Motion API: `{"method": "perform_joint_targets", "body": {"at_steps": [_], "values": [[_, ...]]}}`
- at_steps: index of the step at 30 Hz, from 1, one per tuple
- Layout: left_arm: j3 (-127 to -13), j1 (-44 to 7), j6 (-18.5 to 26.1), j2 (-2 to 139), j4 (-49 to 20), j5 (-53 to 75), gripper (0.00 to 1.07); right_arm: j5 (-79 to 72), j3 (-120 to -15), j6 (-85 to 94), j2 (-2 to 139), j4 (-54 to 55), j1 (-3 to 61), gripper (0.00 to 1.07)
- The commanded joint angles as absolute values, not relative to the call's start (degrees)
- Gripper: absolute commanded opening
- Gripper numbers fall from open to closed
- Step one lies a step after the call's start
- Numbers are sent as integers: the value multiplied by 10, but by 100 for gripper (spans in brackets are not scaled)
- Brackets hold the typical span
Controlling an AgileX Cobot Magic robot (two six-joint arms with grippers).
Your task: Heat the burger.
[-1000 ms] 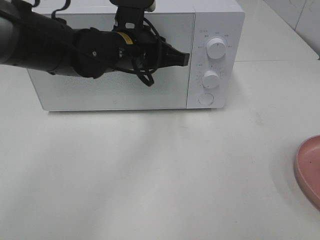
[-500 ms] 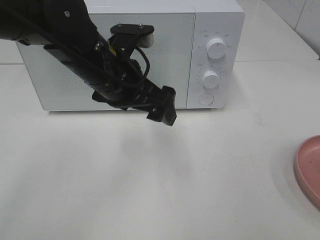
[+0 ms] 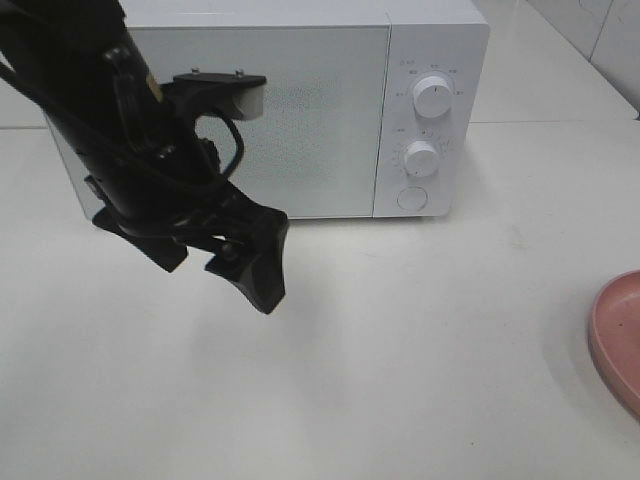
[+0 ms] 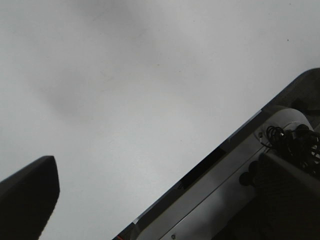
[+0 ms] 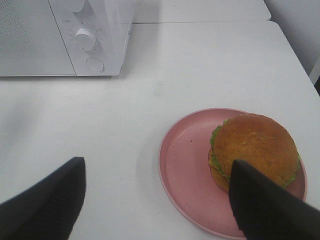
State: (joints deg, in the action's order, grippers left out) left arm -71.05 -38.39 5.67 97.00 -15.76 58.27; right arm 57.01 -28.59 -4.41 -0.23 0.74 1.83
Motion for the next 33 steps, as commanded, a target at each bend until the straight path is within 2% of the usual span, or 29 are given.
{"method": "perform_joint_targets", "body": {"at_steps": [1, 6, 7, 8, 9, 11, 12, 13, 15, 16, 18, 19, 20, 25, 33], "values": [[-703, -364, 48, 951, -152, 605, 100, 569, -285, -40, -17, 7, 15, 76], [-655, -288, 48, 885, -152, 621, 100, 569, -285, -41, -17, 7, 15, 76], [-655, -288, 48, 885, -152, 621, 100, 569, -285, -41, -17, 7, 15, 76], [-633, -262, 48, 856, -152, 621, 100, 569, -285, -41, -17, 7, 15, 76], [-633, -262, 48, 856, -152, 621, 100, 569, -285, -41, -17, 7, 15, 76], [-600, -213, 48, 805, -152, 626, 100, 569, -285, -41, -17, 7, 15, 76], [-600, -213, 48, 805, -152, 626, 100, 569, -285, -41, -17, 7, 15, 76], [-586, -175, 48, 773, -148, 632, 100, 569, -285, -41, -17, 7, 15, 76], [-580, -159, 48, 760, -145, 636, 100, 569, -285, -41, -17, 7, 15, 76], [-569, -125, 48, 731, -133, 645, 100, 569, -285, -41, -17, 7, 15, 76], [-564, -108, 48, 714, -127, 650, 100, 569, -285, -41, -17, 7, 15, 76], [-553, -73, 48, 684, -116, 653, 100, 569, -285, -41, -17, 7, 15, 76], [-546, -60, 48, 669, -109, 653, 100, 569, -285, -41, -17, 7, 15, 76], [-502, -24, 44, 595, -107, 650, 100, 569, -285, -41, -17, 7, 15, 76], [-404, -24, 61, 465, -92, 615, 100, 569, -285, -41, -17, 7, 15, 76]]}}
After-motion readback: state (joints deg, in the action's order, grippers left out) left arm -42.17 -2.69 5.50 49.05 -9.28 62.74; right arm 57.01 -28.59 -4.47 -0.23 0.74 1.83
